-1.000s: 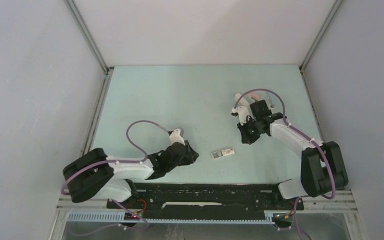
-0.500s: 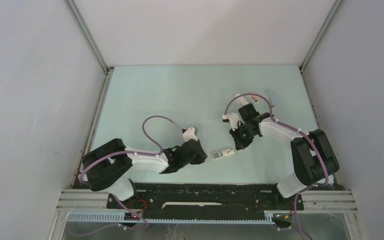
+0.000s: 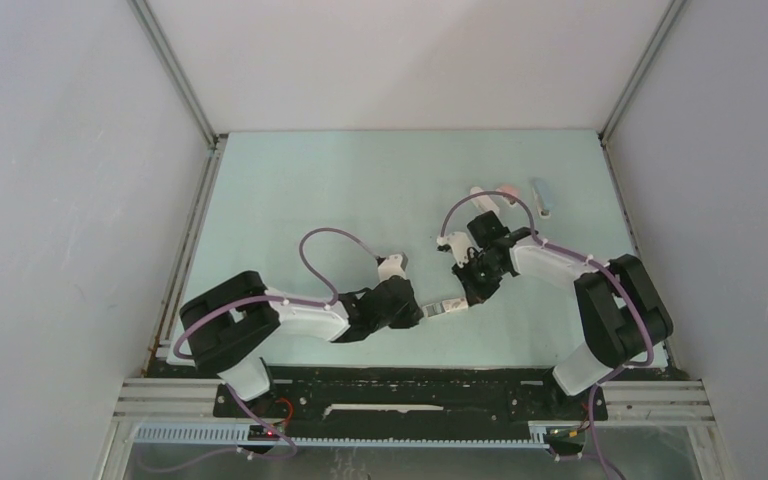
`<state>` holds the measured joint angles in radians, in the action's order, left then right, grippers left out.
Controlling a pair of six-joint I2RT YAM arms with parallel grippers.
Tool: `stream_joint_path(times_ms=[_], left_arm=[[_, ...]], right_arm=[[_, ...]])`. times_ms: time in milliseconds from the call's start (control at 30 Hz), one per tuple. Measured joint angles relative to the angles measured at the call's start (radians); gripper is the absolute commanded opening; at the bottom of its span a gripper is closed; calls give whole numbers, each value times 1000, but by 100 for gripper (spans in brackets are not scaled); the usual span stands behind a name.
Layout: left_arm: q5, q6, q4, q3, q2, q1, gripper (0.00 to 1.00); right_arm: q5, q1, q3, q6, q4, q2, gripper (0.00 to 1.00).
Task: Unload the staples from the stapler
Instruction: Close the staple box at the center of the board.
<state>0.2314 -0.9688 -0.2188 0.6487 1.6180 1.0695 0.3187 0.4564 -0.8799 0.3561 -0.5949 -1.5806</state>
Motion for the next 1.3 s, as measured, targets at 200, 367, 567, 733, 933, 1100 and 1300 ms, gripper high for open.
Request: stream_joint_path(times_ms=[200, 367, 567, 733, 933, 1100, 1300], left_arm=[[-3, 0, 4, 10, 10, 0, 15], [-7, 1, 6, 26, 23, 0, 15], [-8, 1, 8, 35, 32, 0, 15], [-8, 2, 8, 35, 32, 0, 16], [-8, 1, 8, 35, 32, 0, 17], [-6, 2, 9, 35, 30, 0, 18], [4, 9, 42, 34, 4, 0, 19]], right_arm=[[-11, 26, -1, -1, -5, -11, 0], [-25, 33, -17, -4, -7, -12, 0], [-29, 36, -19, -7, -6, -13, 0], [-30, 48, -22, -6, -8, -33, 0], [-44, 46, -28, -3, -14, -41, 2], [-49, 12, -28, -1, -19, -41, 3], [-54, -10, -28, 6, -26, -41, 4]])
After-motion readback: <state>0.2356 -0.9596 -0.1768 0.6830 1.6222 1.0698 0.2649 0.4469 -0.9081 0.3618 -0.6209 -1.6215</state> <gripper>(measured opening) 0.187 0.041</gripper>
